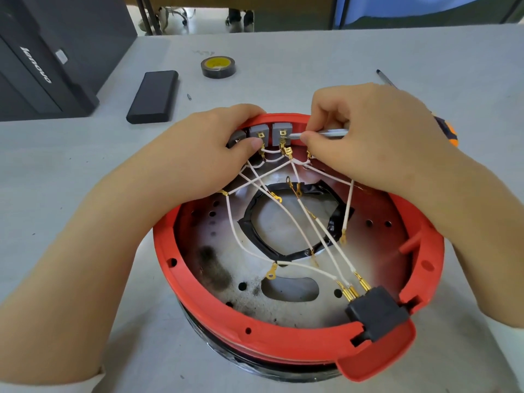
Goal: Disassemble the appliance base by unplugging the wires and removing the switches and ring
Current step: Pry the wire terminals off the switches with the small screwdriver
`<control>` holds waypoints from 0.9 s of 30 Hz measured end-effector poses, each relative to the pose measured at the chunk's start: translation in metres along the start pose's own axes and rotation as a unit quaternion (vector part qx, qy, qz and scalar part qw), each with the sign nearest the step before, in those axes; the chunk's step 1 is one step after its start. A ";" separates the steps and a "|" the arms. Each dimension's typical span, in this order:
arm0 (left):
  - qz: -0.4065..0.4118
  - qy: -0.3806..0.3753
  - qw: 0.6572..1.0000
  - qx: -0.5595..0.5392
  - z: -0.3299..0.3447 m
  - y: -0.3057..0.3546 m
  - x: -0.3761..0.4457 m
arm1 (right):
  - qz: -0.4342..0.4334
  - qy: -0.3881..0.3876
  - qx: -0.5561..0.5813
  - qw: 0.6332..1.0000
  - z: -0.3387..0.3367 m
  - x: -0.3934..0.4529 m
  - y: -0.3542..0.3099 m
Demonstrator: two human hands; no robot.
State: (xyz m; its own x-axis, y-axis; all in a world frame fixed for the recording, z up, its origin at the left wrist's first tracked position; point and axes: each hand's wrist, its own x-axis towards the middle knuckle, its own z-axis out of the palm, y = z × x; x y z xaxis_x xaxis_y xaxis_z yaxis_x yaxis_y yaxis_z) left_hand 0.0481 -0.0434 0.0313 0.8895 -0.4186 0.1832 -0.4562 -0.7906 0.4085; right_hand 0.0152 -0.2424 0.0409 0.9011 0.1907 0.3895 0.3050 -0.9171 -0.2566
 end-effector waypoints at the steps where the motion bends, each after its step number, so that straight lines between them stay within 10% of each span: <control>1: 0.000 0.001 1.000 -0.002 0.000 0.000 0.000 | 0.009 0.000 0.018 1.000 -0.001 0.000 0.001; 27: -0.006 0.002 1.000 0.007 0.002 0.000 0.001 | 0.019 -0.003 -0.004 1.000 0.002 0.003 0.003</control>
State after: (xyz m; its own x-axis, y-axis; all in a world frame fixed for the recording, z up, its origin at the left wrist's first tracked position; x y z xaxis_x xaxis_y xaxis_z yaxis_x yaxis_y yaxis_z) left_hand 0.0492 -0.0450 0.0298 0.8950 -0.4077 0.1811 -0.4458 -0.8013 0.3989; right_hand 0.0196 -0.2438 0.0396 0.9140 0.1573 0.3740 0.2675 -0.9267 -0.2639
